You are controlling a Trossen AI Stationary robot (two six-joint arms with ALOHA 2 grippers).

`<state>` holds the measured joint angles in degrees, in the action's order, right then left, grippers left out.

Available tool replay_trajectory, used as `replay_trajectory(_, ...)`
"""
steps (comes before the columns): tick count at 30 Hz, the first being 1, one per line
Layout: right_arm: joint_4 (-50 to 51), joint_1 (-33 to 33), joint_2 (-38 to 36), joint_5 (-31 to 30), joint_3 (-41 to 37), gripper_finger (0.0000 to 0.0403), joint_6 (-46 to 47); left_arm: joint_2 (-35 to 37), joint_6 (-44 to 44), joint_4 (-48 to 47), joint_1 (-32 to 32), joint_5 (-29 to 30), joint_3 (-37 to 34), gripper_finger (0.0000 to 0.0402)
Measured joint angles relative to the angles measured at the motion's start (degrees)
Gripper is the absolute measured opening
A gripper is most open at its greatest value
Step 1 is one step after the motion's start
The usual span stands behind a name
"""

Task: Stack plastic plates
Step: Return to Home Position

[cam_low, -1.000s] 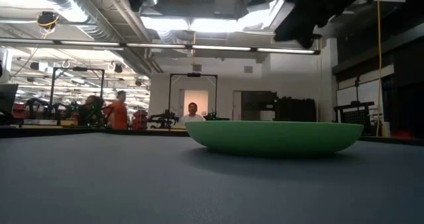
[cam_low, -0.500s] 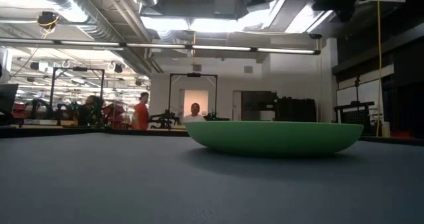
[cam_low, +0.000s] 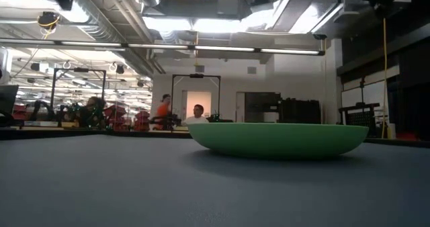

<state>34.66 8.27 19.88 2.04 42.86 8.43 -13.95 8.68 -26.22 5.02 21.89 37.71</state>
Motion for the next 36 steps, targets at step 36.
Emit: replay_trajectory(36, -16.25, 0.02, -15.38, 6.60, -24.14, 0.0083, 3.78, 13.78, -0.32, 21.69, 0.00, -8.30, -29.98, 0.0057)
